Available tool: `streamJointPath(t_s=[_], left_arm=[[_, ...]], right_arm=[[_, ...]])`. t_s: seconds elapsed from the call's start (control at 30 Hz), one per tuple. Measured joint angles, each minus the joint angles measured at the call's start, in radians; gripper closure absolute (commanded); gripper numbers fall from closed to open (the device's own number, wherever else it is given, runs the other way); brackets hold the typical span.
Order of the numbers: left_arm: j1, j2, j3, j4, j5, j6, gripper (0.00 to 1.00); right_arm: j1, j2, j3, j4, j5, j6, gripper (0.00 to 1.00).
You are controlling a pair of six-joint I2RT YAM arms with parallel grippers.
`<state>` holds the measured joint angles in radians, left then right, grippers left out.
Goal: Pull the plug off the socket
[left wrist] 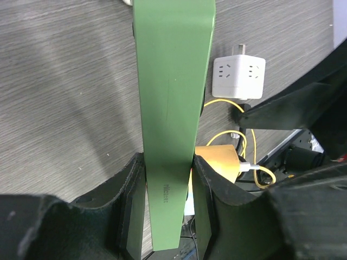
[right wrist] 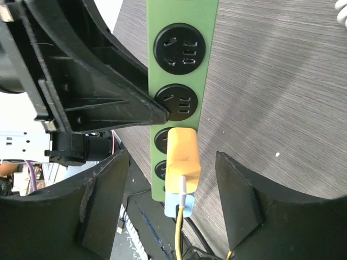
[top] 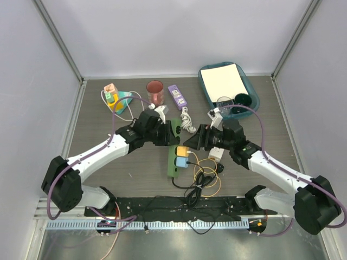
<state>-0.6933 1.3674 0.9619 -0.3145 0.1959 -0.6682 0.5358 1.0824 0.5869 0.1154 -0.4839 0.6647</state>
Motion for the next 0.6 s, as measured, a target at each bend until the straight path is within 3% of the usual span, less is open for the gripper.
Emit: streamJointPath(t_s=[0.27,0.6], left_arm=[[0.001,-0.037,-0.003,0.019,0.008,0.001,1.0],[0.007,-0.047,-0.017,0.019,0.008,0.0,1.0]], right_arm=[[0.081,0.065,-0.008,0.103,0.045,0.017,0.39],[0.129,0.131,-0.01,0.114,0.131,0.032,0.52]])
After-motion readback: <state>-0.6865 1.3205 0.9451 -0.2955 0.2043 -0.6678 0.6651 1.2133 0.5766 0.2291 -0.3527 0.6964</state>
